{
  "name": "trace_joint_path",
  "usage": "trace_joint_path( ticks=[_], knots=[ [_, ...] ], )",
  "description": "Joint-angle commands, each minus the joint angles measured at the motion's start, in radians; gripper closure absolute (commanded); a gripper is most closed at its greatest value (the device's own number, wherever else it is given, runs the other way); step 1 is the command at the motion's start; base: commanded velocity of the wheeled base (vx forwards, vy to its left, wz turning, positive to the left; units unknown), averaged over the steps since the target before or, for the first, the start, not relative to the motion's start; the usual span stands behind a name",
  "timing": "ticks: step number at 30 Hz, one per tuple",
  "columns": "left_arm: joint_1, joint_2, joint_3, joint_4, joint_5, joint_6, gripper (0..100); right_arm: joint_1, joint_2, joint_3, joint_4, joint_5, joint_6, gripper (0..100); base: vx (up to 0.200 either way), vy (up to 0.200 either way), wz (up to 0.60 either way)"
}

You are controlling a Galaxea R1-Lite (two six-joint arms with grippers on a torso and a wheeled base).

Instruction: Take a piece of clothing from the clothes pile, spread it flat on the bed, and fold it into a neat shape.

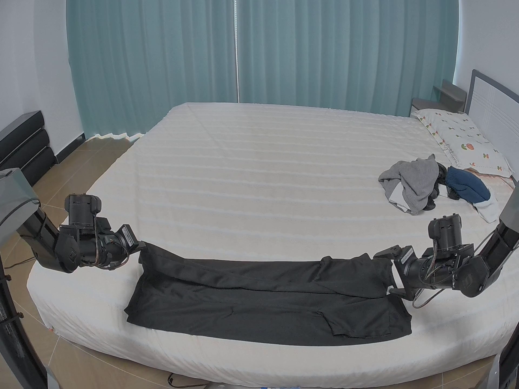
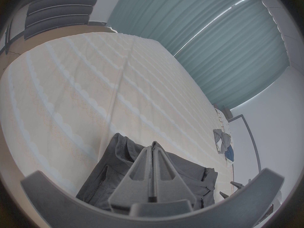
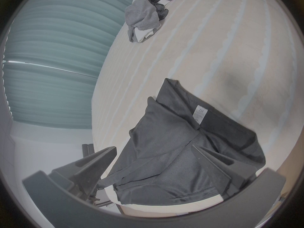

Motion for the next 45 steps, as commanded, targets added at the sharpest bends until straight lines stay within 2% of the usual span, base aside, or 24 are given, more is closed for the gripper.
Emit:
trace_joint_path(
  ticks=[1,4,23,24,28,36,45],
  knots=[
    [0.005,-0.021,-0.001,-0.001,-0.019,-0.027,100,0.084,0.066,-0.012,0.008,-0.069,0.024,0,0.000,0.000,0.00],
    [0.005,-0.024,-0.001,-0.009,-0.028,-0.045,100,0.097,0.109,-0.029,0.005,-0.117,0.046,0,0.000,0.000,0.00],
    [0.005,-0.021,0.012,-0.042,-0.026,-0.047,100,0.094,0.185,-0.115,0.009,-0.143,0.151,0,0.000,0.000,0.00],
    [0.005,-0.021,0.012,-0.042,-0.026,-0.047,100,0.096,0.191,-0.115,0.009,-0.147,0.151,100,0.000,0.000,0.00],
    [0.007,-0.023,0.010,-0.044,-0.026,-0.047,100,0.105,0.204,-0.121,0.019,-0.175,0.150,100,0.000,0.000,0.00],
    [0.005,-0.023,0.012,-0.044,-0.017,-0.044,100,0.097,0.193,-0.147,0.040,-0.177,0.150,100,0.000,0.000,0.00],
    [0.005,-0.026,-0.031,-0.044,-0.002,-0.039,100,0.050,0.147,-0.314,0.180,-0.177,0.145,100,0.000,0.000,0.00]
  ],
)
